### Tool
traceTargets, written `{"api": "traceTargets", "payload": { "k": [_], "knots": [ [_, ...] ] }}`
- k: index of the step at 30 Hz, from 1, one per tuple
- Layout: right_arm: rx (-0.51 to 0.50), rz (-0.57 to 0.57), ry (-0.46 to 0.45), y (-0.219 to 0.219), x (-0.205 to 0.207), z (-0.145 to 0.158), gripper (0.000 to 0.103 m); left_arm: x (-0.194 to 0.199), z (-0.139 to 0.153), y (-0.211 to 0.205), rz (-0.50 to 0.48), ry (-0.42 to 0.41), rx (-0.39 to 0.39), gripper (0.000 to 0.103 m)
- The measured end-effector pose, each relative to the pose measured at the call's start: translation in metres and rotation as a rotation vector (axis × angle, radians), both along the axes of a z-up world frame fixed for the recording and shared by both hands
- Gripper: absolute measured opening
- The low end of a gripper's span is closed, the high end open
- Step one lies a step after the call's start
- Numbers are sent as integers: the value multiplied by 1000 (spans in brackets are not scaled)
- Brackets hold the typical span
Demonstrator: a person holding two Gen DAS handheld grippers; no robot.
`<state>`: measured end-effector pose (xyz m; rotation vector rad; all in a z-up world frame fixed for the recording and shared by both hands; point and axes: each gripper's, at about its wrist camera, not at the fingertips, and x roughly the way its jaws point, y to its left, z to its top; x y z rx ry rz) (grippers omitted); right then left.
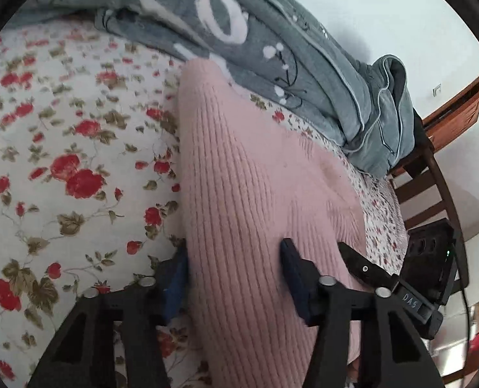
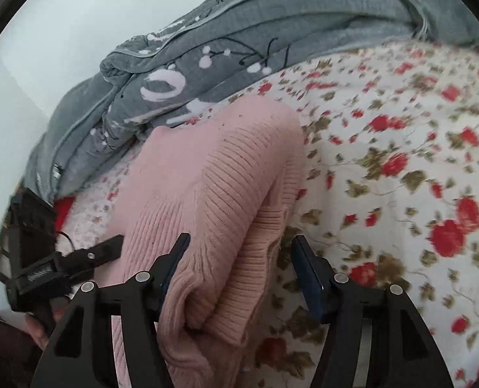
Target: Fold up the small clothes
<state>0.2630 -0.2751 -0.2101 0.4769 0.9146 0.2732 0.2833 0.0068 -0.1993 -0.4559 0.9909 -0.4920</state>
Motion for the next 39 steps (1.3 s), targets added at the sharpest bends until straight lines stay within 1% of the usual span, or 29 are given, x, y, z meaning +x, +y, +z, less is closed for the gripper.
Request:
{"api": "traceTargets", "payload": {
  "k": [1, 2, 3, 5, 6, 8, 9, 11, 13, 14, 16, 17, 19, 20, 21, 22, 23, 24, 25, 27, 28, 29, 30, 32, 34, 35, 37, 38, 39],
  "knots": [
    [55, 22, 12, -2, 2, -2, 51, -4, 5, -1, 8, -14, 14, 43],
    [84, 31, 21, -3, 2, -2, 46, -8, 10, 0, 16, -24, 20, 40],
    [88, 26, 24, -3, 1, 0, 40, -13, 17, 2, 20, -29, 15, 38],
    [47, 30, 8, 5, -8, 15, 35, -18, 31, 10, 22, -40, 7, 37],
    [31, 36, 1, 9, -13, 21, 31, -24, 39, 16, 29, -57, 14, 36],
    [47, 79, -25, 23, -26, 38, 24, -38, 58, 29, 36, -95, 48, 35],
    [69, 102, -39, 30, -32, 45, 24, -42, 63, 34, 37, -102, 59, 35],
    [81, 119, -82, 47, -47, 60, 24, -57, 73, 48, 47, -113, 91, 33],
    [86, 142, -124, 67, -59, 70, 24, -69, 75, 61, 52, -119, 118, 32],
    [89, 149, -129, 73, -62, 72, 24, -77, 73, 69, 55, -113, 142, 30],
    [96, 170, -120, 85, -66, 68, 24, -88, 64, 83, 66, -101, 162, 23],
    [96, 183, -107, 91, -68, 62, 24, -92, 58, 89, 62, -98, 156, 7],
    [60, 195, -83, 98, -72, 47, 25, -95, 46, 97, 60, -72, 149, 8],
    [40, 190, -71, 98, -73, 40, 26, -96, 41, 98, 61, -66, 137, 8],
    [20, 170, -62, 97, -73, 33, 30, -96, 38, 100, 66, -63, 127, 10],
    [14, 148, -43, 92, -73, 25, 32, -96, 37, 101, 74, -65, 121, 11],
    [29, 147, -33, 87, -73, 22, 32, -97, 38, 102, 76, -68, 120, 14],
    [42, 149, -28, 83, -75, 22, 34, -98, 41, 101, 74, -77, 124, 16],
    [28, 143, -26, 79, -77, 26, 36, -99, 46, 100, 70, -100, 135, 18],
    [-38, 123, -59, 76, -85, 38, 43, -103, 56, 94, 64, -147, 150, 29],
    [-86, 111, -102, 76, -93, 50, 43, -105, 61, 90, 58, -177, 158, 32],
    [-114, 105, -129, 77, -97, 58, 43, -106, 67, 84, 46, -207, 165, 37],
    [-138, 103, -153, 79, -102, 64, 43, -107, 70, 79, 36, -218, 168, 39],
    [-177, 117, -207, 87, -113, 75, 43, -107, 71, 65, 7, -235, 184, 40],
    [-200, 136, -233, 96, -120, 76, 43, -105, 66, 52, -8, -235, 240, 40],
    [-215, 155, -230, 102, -120, 72, 42, -104, 61, 46, -15, -230, 270, 40],
    [-267, 168, -199, 112, -116, 58, 15, -107, 53, 40, -15, -236, 307, 40],
    [-300, 154, -175, 113, -113, 48, 15, -110, 53, 37, -20, -258, 334, 40],
    [-289, 146, -172, 112, -111, 43, 14, -114, 55, 33, -28, -278, 361, 40]
  ]
}}
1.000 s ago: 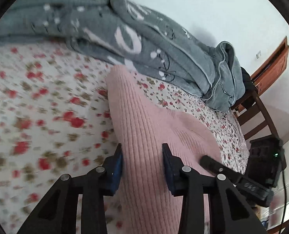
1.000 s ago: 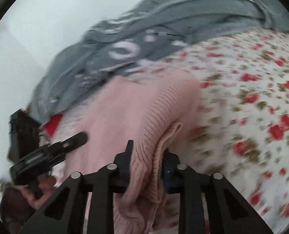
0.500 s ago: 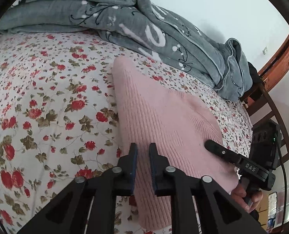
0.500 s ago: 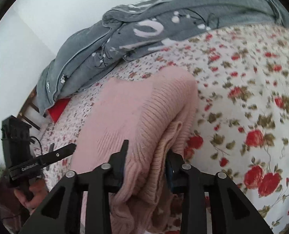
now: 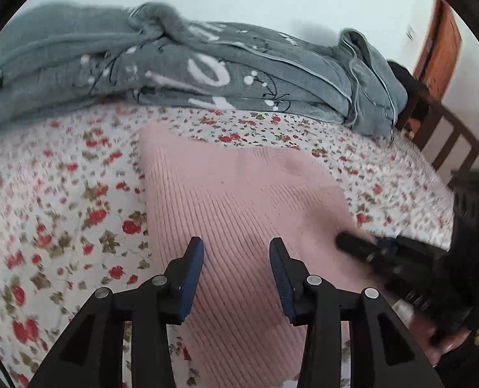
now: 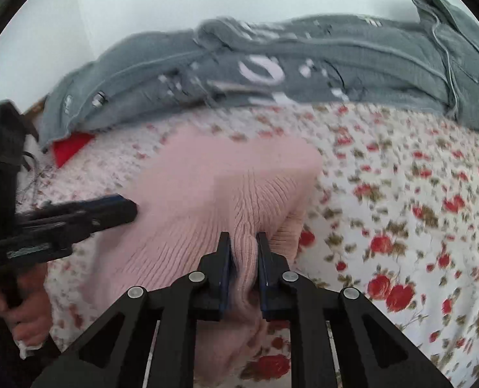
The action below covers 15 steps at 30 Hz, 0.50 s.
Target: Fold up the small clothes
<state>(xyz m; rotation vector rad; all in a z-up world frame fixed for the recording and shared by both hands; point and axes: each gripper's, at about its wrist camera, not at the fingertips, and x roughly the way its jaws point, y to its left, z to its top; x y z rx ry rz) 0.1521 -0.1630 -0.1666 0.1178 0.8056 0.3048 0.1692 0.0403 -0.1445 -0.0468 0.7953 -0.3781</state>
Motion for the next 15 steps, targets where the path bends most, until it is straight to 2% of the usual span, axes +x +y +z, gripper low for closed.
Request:
{"api": "traceTargets", "payload": {
  "k": [1, 3, 4, 5, 9, 10, 12, 15],
  "knots": [
    [41, -3, -13, -7, -3, 1, 13, -4, 3, -2, -14, -17, 21, 40],
    [150, 12, -63, -20, -12, 10, 13, -9, 8, -1, -31, -30, 8, 42],
    [250, 20, -100, -33, -17, 15, 13, -10, 9, 1, -27, -32, 3, 43],
    [272, 14, -99, -36, -16, 14, 13, -9, 10, 2, -16, -33, 4, 44],
    [121, -34, 38, -23, 12, -14, 16, 2, 9, 6, 20, -13, -6, 44],
    [101, -29, 37, -21, 14, -13, 18, 4, 9, 8, 24, -11, -18, 44],
    [74, -37, 11, -20, 14, -1, 38, 11, 9, 13, 28, -4, -45, 44],
    [37, -63, -66, -19, 13, 22, 41, 30, 7, 21, 48, 17, -59, 44]
  ]
}}
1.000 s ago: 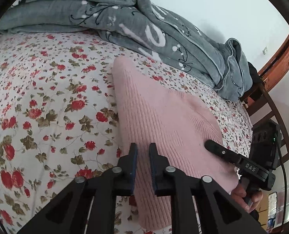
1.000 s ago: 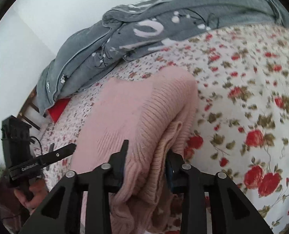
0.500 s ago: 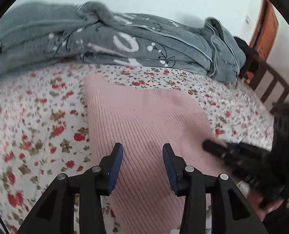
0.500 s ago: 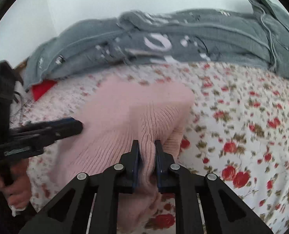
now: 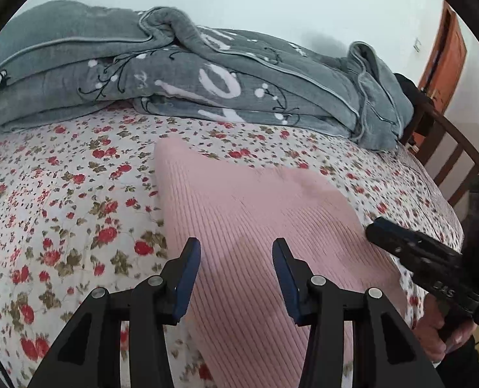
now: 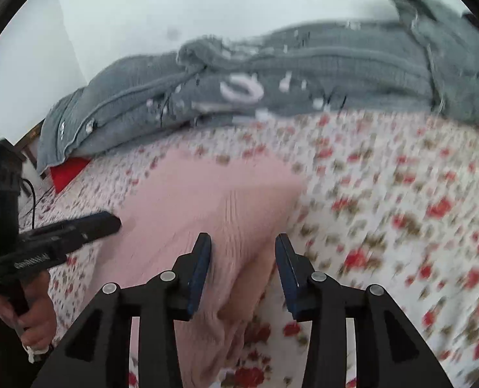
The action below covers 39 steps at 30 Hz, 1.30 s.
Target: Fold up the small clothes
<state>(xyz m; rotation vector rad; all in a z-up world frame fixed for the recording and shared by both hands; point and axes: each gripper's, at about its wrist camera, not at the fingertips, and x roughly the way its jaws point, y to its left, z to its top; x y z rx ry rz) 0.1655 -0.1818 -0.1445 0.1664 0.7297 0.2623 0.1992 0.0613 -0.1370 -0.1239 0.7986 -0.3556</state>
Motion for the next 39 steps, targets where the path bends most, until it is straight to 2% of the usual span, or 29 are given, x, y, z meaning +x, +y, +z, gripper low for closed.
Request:
{"api": "traceTargets", "payload": {
  "k": [4, 6, 8, 10, 17, 30, 39],
  "knots": [
    [-33, 21, -38, 13, 16, 9, 41, 22, -10, 1, 19, 26, 42, 44],
    [-53, 32, -23, 20, 27, 3, 40, 28, -18, -2, 36, 26, 95, 44],
    [-118, 18, 19, 27, 41, -15, 40, 31, -25, -8, 38, 21, 135, 46],
    [-131, 20, 29, 27, 45, -30, 40, 30, -27, -9, 40, 14, 138, 47],
    [-164, 21, 10, 29, 45, -34, 40, 34, -32, -7, 36, 17, 124, 51],
    [-64, 22, 15, 16, 47, -41, 47, 44, -35, -14, 17, 0, 171, 57],
    [-37, 19, 18, 13, 47, -43, 51, 36, -39, -12, 60, -34, 151, 60]
  ]
}}
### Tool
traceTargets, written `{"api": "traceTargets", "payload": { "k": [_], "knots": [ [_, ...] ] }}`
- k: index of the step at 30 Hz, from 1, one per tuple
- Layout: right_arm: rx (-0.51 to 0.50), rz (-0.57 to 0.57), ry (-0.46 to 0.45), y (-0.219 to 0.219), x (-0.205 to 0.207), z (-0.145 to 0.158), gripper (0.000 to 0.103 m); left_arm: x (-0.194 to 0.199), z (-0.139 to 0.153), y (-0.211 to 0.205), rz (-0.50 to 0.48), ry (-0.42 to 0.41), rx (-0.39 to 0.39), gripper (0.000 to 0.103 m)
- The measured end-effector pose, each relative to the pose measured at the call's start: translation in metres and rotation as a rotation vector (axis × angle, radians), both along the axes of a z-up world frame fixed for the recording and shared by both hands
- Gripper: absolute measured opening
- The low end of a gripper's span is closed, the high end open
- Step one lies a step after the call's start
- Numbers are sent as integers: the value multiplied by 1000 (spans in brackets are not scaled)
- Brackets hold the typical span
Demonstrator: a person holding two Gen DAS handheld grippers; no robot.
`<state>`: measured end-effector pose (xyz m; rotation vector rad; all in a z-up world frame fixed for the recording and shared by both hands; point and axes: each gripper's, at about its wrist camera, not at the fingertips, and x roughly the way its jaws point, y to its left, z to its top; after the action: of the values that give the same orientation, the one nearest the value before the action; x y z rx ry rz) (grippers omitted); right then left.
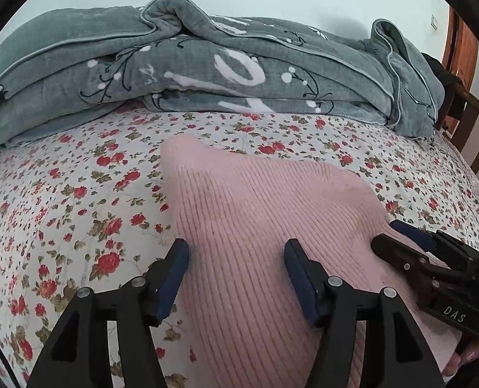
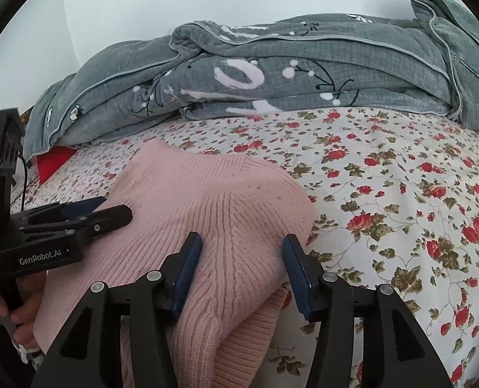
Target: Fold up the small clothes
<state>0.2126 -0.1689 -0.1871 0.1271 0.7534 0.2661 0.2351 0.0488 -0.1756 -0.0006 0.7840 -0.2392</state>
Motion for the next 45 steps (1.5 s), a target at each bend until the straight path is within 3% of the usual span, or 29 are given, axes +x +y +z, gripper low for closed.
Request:
{"api": "traceTargets", "payload": {
  "k": [3, 9, 14, 19, 24, 28, 32, 35, 40, 45],
  "knots": [
    [2, -11, 11, -2, 2, 0, 59, 0, 0, 0, -2, -4, 3, 61],
    [73, -14, 88, -15, 16, 5, 60, 19, 3, 1, -18, 13, 35, 64],
    [-68, -50, 62, -11, 35, 10, 51, 43, -3, 1, -29, 37, 54, 64],
    [-8, -36, 86, -22, 48, -7, 50, 59, -11, 4, -34, 42, 66, 65],
    [13, -38, 93, -24, 51, -12, 50, 70, -24, 9, -34, 60, 15, 75],
    [19, -40, 88, -24, 50, -12, 50, 73, -25, 16, -26, 78, -41, 76],
    [42, -41, 94, -29, 49, -11, 51, 63, -17, 8, -17, 38, 25, 74],
    [52, -62, 88, -32, 44, -3, 51, 50, -9, 8, -29, 37, 24, 70],
    [59, -57, -7, -29, 3, 28, 50, 6, 4, 1, -72, 11, 16, 69],
    [-61, 9, -73, -3, -39, 34, 48, -38, 8, -11, -58, -25, 20, 70]
  ]
}}
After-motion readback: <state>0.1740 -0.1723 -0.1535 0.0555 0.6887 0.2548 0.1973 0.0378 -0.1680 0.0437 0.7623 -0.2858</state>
